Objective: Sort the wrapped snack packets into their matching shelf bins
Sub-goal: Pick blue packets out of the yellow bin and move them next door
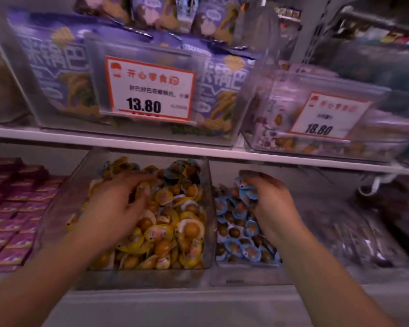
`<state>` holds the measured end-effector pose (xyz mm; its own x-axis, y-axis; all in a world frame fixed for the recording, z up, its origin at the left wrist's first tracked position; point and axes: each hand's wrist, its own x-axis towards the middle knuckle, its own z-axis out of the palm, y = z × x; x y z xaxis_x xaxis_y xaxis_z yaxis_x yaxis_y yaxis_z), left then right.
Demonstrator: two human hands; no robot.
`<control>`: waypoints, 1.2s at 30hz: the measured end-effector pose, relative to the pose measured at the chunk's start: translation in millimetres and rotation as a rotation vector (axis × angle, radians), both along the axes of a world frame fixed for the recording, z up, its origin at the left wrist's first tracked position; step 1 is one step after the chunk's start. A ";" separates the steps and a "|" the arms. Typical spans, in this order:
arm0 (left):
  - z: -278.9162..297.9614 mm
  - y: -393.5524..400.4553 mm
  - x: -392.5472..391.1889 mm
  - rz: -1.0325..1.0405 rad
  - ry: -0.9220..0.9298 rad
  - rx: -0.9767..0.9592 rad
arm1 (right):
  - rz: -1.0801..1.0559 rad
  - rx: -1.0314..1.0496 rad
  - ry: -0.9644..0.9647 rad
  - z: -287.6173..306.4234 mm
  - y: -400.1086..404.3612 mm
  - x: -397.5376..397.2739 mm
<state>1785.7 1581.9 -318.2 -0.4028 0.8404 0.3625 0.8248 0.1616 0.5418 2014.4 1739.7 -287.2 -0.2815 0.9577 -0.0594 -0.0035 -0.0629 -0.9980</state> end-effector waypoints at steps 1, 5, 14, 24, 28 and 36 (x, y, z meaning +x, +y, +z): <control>-3.0 2.0 -4.5 0.025 0.047 -0.062 | -0.015 -0.018 -0.030 -4.6 11.6 4.7; -13.0 7.7 -10.4 0.123 0.169 -0.240 | -0.058 -0.198 -0.182 -14.3 41.6 6.9; -11.8 12.9 -22.6 0.187 -0.083 -0.129 | 0.094 0.680 -0.438 -15.6 1.0 -12.7; 8.5 -4.3 -21.1 0.201 -0.446 0.370 | 0.625 0.939 -1.215 2.7 13.1 -143.9; 13.2 -10.1 -19.0 0.169 -0.552 0.410 | 0.591 1.001 -1.469 -10.2 24.8 -161.7; 15.1 -12.7 -21.8 0.138 -0.716 0.457 | 0.611 0.875 -1.165 -7.2 20.5 -151.5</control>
